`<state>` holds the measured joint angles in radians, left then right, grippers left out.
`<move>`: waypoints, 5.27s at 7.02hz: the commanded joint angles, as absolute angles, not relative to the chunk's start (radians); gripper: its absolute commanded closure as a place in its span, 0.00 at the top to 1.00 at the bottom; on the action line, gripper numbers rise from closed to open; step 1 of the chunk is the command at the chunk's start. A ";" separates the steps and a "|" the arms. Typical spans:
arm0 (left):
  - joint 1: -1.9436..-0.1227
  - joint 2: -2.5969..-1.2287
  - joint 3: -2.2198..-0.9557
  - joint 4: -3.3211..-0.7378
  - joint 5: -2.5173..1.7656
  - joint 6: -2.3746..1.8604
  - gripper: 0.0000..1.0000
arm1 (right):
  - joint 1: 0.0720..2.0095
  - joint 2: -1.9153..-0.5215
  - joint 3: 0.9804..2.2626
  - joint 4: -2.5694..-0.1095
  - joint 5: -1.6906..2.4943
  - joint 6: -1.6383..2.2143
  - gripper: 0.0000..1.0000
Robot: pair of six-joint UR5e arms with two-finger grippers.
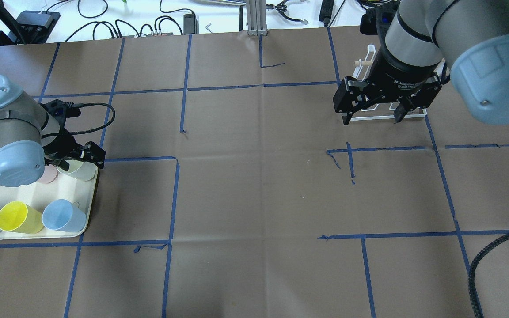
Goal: Transfer IKEA cup to right arm and place on rack
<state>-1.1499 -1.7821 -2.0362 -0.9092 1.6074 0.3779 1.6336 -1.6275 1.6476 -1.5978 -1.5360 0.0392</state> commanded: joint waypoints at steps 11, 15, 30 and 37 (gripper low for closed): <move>-1.147 -1.721 -1.712 -1.305 1.624 0.359 0.00 | 1.634 -1.603 1.747 -2.054 -1.379 0.466 1.00; -1.178 -1.761 -1.462 -1.499 1.518 0.297 0.00 | 1.641 -1.597 1.867 -2.680 -1.149 0.994 1.00; -1.497 -1.707 -2.176 0.143 0.508 0.348 0.00 | 1.632 -1.594 2.243 -3.398 -1.055 1.514 1.00; -1.532 -1.707 -2.172 0.146 0.509 0.344 0.00 | 1.644 -1.595 2.244 -3.344 -1.137 1.585 1.00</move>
